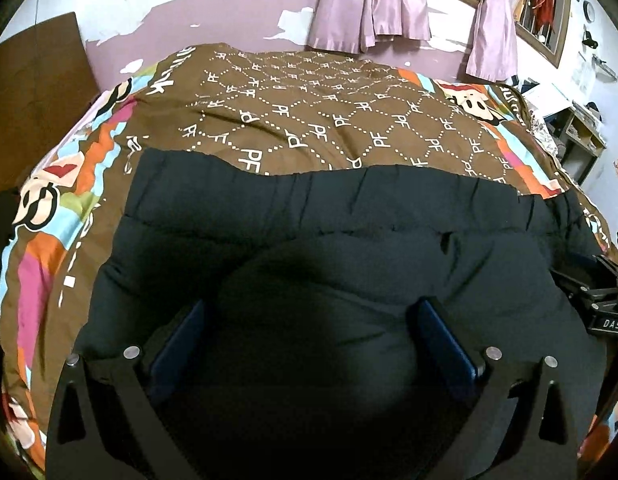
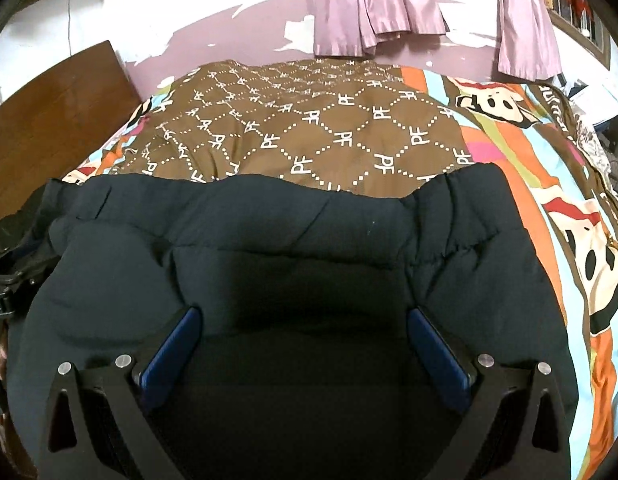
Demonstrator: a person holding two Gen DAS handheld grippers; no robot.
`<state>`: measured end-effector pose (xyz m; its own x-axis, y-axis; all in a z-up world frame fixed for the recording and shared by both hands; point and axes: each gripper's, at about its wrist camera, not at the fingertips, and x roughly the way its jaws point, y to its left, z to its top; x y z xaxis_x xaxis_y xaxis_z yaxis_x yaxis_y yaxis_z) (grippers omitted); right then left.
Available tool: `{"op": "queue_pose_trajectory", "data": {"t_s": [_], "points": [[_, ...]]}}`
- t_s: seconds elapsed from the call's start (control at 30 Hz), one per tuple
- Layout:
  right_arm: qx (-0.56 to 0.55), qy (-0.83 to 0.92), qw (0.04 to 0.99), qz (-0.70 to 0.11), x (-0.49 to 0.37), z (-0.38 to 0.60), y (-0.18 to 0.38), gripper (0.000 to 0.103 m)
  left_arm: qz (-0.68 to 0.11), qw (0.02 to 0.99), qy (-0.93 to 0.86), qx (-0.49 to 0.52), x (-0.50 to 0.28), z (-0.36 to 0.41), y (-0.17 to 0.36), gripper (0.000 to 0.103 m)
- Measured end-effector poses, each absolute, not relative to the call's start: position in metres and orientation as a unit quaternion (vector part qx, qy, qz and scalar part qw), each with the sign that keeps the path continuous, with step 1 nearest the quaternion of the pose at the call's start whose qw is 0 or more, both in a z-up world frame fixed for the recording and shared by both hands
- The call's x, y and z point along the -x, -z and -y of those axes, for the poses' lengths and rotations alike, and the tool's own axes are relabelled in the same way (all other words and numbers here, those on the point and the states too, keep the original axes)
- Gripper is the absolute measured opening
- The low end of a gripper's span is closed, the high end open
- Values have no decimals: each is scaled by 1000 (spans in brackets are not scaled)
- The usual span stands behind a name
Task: Fold large clothes
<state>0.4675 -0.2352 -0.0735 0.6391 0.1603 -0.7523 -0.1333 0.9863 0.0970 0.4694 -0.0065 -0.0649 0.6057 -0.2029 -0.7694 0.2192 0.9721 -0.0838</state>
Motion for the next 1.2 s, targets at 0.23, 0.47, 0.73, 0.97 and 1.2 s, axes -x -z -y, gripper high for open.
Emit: {"op": "queue_pose_trajectory", "data": {"t_s": [0.23,0.47,0.73,0.97,1.2], "points": [[-19,-84,902,-424,-469,233,79,103,-427,896,120,-7,-469,8,69,102],[-18,-86,900,-426,-469,235,83,103,-425,897,118,-12,-468,11,73,102],[-18,-86,900,-426,-469,234,84,103,-424,898,117,-15,-467,13,76,102],[-17,-85,900,-427,-469,234,84,103,-421,899,116,-19,-467,14,77,102],[-17,-86,899,-428,-469,233,89,103,-419,900,116,-21,-467,14,79,102]]}}
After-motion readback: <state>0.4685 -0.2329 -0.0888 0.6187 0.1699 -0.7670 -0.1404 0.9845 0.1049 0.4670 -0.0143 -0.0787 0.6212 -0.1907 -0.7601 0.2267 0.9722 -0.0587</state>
